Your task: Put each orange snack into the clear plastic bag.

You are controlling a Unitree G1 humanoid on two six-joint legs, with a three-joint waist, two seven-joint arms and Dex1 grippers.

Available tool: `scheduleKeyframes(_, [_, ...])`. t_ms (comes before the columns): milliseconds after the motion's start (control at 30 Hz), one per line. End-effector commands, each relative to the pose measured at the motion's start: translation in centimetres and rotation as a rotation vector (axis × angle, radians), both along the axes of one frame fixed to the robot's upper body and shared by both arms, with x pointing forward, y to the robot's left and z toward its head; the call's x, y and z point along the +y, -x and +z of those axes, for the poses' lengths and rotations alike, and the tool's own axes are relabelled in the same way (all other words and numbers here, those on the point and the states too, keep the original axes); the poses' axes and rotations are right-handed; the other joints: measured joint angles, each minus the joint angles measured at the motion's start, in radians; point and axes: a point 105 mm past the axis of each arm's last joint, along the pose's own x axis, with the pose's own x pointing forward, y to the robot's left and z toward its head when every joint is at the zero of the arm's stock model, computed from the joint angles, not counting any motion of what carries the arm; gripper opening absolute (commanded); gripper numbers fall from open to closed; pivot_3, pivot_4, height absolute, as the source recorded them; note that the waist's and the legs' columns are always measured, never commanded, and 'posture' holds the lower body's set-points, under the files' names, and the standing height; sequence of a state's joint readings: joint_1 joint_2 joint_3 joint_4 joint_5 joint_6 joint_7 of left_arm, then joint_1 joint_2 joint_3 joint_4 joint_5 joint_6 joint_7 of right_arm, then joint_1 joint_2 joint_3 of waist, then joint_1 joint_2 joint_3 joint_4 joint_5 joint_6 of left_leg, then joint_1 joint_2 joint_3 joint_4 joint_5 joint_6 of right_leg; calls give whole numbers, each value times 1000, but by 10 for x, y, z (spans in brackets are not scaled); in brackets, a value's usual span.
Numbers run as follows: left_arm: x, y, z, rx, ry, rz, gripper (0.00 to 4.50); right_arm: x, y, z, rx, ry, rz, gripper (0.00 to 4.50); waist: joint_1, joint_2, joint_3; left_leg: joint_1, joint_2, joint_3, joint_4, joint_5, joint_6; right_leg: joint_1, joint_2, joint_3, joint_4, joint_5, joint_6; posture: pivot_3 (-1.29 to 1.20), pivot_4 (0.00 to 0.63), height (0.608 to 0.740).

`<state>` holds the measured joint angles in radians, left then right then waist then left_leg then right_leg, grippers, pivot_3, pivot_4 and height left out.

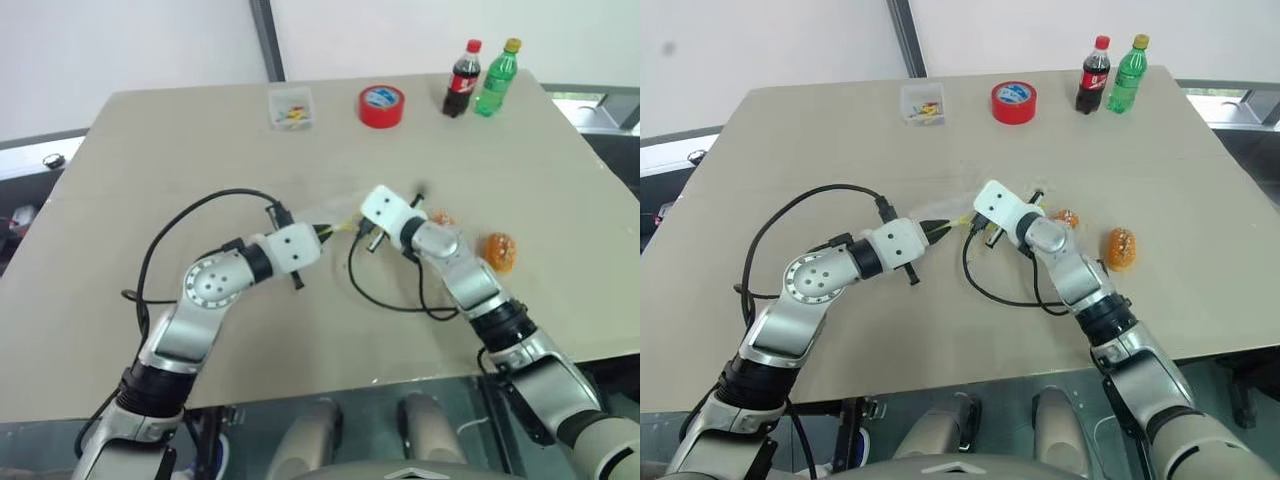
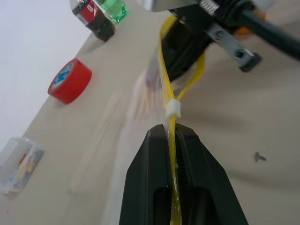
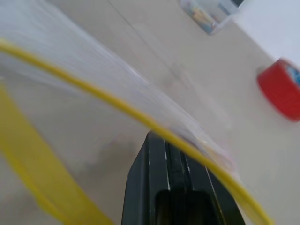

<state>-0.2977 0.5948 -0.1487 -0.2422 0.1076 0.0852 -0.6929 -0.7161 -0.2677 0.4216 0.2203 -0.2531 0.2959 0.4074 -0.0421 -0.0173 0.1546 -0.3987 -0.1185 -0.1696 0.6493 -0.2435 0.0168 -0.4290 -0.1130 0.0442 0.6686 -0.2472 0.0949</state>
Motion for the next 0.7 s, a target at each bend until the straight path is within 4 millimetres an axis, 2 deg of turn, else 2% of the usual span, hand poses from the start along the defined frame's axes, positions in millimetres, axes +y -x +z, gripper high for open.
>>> scheduleKeyframes(33, [1, 2, 14, -36, 34, 16, 0, 2, -2, 12, -183, 138, 48, 908, 2, 0, 0, 0, 0, 0, 0, 0, 0, 0, 0, 0, 0, 0, 0, 0, 150, 740])
scheduleKeyframes(167, [2, -3, 17, -26, 69, 53, 0, 0, 1, 7, -281, 264, 90, 2879, -2, 0, 0, 0, 0, 0, 0, 0, 0, 0, 0, 0, 0, 0, 0, 0, 150, 740])
scheduleKeyframes(267, [-1, -8, 20, -12, 109, 76, 0, -6, 3, 7, -324, 308, 96, 4152, -2, 0, 0, 0, 0, 0, 0, 0, 0, 0, 0, 0, 0, 0, 0, 0, 150, 740])
scheduleKeyframes(300, [-1, -8, 20, -8, 117, 80, 0, -8, 3, 9, -341, 315, 91, 4383, -1, 0, 0, 0, 0, 0, 0, 0, 0, 0, 0, 0, 0, 0, 0, 0, 150, 740])
scheduleKeyframes(433, [3, -15, 19, 11, 142, 133, 0, -20, 5, 21, -330, 289, 73, 4383, 0, 0, 0, 0, 0, 0, 0, 0, 0, 0, 0, 0, 0, 0, 0, 0, 150, 740])
scheduleKeyframes(600, [8, -23, 15, 13, 114, 176, 0, -39, 19, 40, -208, 138, 49, 4383, 2, 0, 0, 0, 0, 0, 0, 0, 0, 0, 0, 0, 0, 0, 0, 0, 150, 740])
scheduleKeyframes(700, [9, -27, 17, 9, 122, 185, 0, -49, 30, 43, -157, 69, 11, 4383, 3, 0, 0, 0, 0, 0, 0, 0, 0, 0, 0, 0, 0, 0, 0, 0, 150, 740])
